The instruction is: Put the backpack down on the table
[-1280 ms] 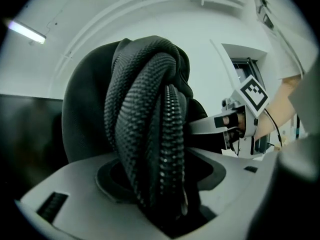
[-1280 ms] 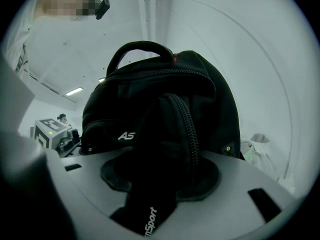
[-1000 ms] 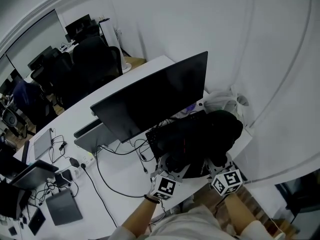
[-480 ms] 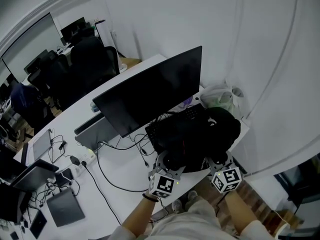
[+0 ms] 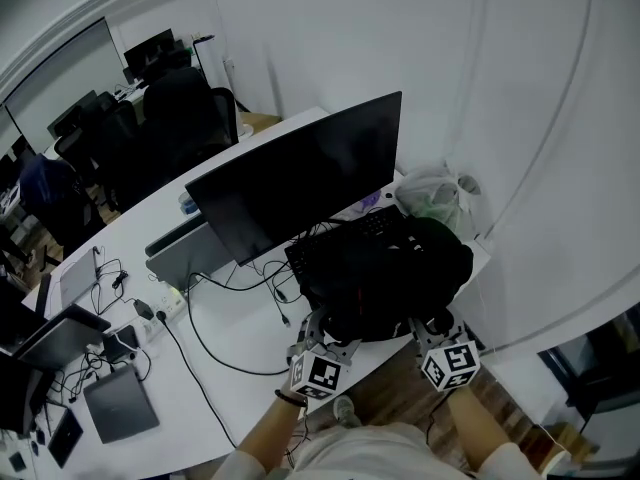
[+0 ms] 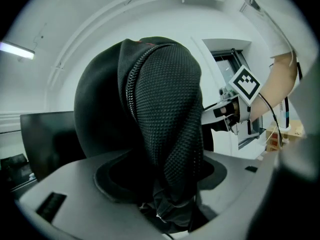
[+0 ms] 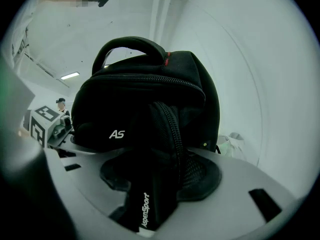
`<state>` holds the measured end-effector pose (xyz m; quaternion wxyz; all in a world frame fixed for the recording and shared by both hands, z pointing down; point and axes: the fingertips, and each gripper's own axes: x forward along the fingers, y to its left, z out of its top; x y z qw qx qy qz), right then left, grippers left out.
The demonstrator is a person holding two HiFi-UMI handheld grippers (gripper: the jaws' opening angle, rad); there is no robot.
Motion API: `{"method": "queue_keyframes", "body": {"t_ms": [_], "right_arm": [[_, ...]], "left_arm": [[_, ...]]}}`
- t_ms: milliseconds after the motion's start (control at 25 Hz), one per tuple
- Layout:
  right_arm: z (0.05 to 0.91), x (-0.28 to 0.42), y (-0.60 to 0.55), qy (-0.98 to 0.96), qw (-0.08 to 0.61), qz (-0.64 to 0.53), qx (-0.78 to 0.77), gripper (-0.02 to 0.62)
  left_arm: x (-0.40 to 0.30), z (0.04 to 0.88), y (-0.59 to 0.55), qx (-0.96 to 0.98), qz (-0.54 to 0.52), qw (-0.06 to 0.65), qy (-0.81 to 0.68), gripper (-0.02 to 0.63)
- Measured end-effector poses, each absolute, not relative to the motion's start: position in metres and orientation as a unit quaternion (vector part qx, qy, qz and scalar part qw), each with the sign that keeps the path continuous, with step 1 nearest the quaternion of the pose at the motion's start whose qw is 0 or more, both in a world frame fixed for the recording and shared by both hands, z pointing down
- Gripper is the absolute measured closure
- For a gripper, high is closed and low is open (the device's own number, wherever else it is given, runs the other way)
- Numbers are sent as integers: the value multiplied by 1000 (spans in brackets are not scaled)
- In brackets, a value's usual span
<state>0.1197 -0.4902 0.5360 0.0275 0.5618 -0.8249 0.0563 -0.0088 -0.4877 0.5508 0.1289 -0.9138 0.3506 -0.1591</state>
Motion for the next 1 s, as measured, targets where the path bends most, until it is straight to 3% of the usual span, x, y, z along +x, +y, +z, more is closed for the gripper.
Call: {"method": "queue_keyframes", "body": {"t_ms": [440, 720, 920, 1000], "right_arm": [[538, 144, -421, -834, 18, 62, 549, 399], [529, 158, -344, -843, 3, 58, 535, 399], [514, 174, -281, -844, -23, 51, 533, 403], [510, 182, -256, -843, -33, 49, 535, 438]], "left_arm": [[-58, 568, -428, -868, -195, 114, 443, 334], [-55, 548, -352, -848, -162, 113, 491, 336], [-56, 525, -289, -834, -123, 113, 526, 384], [-59, 521, -263, -827, -110, 108, 540, 427]]}}
